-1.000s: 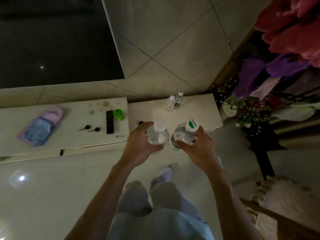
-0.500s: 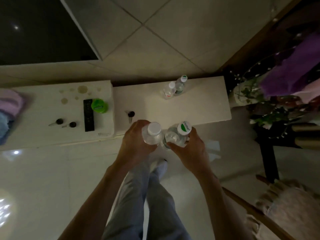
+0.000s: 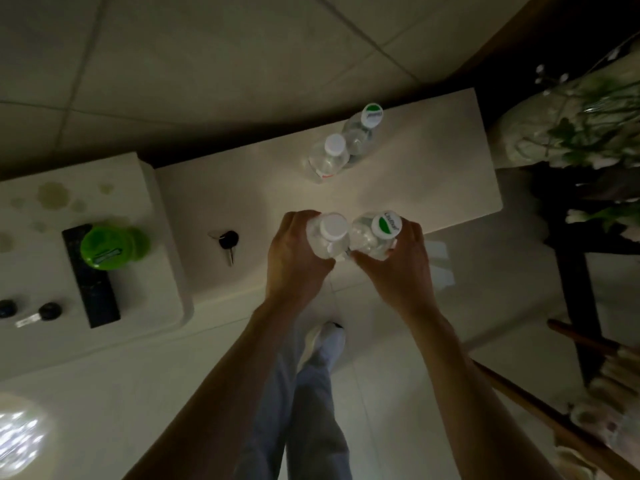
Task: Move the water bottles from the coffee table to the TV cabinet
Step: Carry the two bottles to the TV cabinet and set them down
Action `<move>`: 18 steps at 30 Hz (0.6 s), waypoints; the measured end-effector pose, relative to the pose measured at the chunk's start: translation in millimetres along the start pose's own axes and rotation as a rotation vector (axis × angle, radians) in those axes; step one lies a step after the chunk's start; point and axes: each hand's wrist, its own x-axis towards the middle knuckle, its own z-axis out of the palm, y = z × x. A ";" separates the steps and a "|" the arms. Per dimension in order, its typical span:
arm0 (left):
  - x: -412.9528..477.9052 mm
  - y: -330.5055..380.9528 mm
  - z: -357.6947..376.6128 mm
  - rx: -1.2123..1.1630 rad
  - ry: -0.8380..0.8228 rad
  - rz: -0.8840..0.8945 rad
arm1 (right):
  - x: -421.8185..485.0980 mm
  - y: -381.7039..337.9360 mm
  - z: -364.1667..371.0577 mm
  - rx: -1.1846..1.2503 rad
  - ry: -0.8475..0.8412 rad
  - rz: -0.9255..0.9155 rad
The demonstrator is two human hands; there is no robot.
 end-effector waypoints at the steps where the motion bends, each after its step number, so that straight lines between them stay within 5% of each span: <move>1: 11.6 -2.3 7.6 0.011 0.004 0.006 | 11.3 2.9 5.9 0.010 0.017 -0.003; 18: 87.9 -27.5 81.9 -0.023 0.195 0.125 | 120.9 36.7 65.2 0.080 0.169 -0.062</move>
